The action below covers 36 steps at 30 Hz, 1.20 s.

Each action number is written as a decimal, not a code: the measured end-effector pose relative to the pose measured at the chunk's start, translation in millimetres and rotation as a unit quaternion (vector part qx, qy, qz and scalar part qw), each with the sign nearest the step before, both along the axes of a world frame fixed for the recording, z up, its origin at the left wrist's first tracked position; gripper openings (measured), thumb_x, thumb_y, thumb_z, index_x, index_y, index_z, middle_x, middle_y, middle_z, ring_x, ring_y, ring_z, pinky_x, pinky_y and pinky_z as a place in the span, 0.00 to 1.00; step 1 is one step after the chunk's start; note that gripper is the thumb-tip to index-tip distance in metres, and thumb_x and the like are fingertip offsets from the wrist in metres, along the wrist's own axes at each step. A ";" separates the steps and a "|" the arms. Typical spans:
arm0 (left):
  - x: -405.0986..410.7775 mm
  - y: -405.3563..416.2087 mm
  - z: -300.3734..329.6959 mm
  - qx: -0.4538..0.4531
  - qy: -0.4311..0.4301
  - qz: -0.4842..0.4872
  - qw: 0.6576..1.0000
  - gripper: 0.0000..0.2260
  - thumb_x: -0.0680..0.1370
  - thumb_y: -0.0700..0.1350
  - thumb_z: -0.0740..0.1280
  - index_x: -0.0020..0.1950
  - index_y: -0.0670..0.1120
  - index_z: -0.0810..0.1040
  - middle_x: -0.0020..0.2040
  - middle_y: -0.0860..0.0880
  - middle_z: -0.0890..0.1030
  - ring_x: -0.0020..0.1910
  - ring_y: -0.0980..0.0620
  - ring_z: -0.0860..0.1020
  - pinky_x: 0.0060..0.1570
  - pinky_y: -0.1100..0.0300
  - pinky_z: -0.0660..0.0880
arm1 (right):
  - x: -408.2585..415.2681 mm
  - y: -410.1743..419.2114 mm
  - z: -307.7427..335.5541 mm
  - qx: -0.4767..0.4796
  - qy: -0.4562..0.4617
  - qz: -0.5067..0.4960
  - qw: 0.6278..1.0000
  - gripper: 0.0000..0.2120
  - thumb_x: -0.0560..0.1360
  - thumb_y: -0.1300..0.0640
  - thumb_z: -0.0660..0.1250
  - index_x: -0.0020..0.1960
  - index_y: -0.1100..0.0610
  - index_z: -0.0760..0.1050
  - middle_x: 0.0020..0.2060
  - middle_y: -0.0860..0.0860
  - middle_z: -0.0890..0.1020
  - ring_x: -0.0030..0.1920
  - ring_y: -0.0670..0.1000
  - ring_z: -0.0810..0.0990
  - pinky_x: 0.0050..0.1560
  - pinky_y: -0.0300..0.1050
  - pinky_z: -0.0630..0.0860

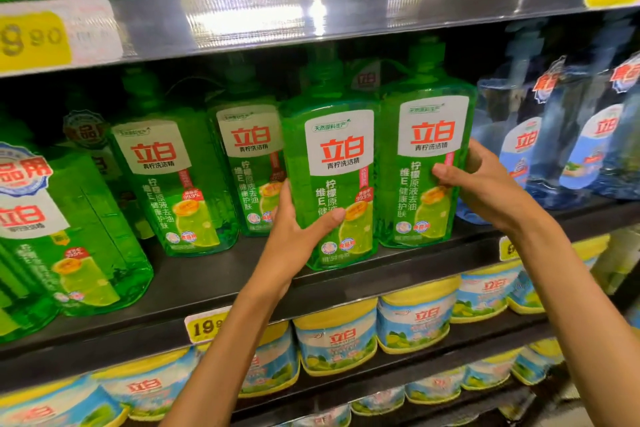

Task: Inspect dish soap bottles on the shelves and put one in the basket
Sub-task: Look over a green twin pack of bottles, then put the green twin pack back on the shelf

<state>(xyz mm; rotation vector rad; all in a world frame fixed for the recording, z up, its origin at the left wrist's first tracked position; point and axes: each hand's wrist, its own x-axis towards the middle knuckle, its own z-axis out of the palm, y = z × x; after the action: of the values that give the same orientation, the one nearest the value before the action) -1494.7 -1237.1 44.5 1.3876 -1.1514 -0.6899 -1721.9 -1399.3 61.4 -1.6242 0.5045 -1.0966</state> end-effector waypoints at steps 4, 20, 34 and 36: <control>-3.8 -11.1 0.6 0.010 -0.001 0.007 1.000 0.51 0.62 0.65 0.75 0.78 0.56 0.51 0.77 0.52 0.59 0.76 0.50 0.56 0.73 0.42 0.58 | -3.7 2.0 -7.2 0.007 -0.022 -0.027 0.999 0.24 0.69 0.57 0.69 0.64 0.51 0.71 0.54 0.43 0.84 0.57 0.44 0.81 0.51 0.36 0.78; -17.5 -9.3 1.1 -0.008 0.046 0.048 0.998 0.42 0.66 0.53 0.74 0.76 0.48 0.61 0.73 0.49 0.67 0.71 0.53 0.66 0.71 0.53 0.65 | 7.3 21.4 -16.6 -0.070 -0.005 -0.137 0.988 0.22 0.76 0.50 0.63 0.68 0.54 0.67 0.52 0.36 0.82 0.52 0.37 0.81 0.48 0.31 0.77; 46.1 61.2 32.2 -0.142 -0.137 0.344 0.918 0.31 0.76 0.45 0.69 0.75 0.43 0.59 0.68 0.46 0.67 0.67 0.52 0.66 0.67 0.58 0.64 | 110.3 162.3 41.1 -0.370 -0.088 -0.272 0.884 0.25 0.77 0.61 0.66 0.71 0.65 0.65 0.67 0.53 0.69 0.69 0.53 0.69 0.71 0.47 0.66; 71.2 67.3 36.5 -0.082 -0.154 0.380 0.908 0.35 0.77 0.46 0.68 0.76 0.38 0.52 0.75 0.40 0.56 0.75 0.45 0.56 0.73 0.55 0.55 | 155.0 177.5 52.8 -0.338 -0.030 -0.191 0.921 0.26 0.77 0.60 0.68 0.71 0.65 0.65 0.65 0.53 0.69 0.68 0.52 0.69 0.70 0.44 0.66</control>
<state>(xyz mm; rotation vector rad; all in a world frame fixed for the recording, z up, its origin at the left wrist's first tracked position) -1423.5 -1169.9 81.0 1.6715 -0.7695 0.1866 -1567.0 -1221.8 114.2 -2.1281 0.4345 -1.7440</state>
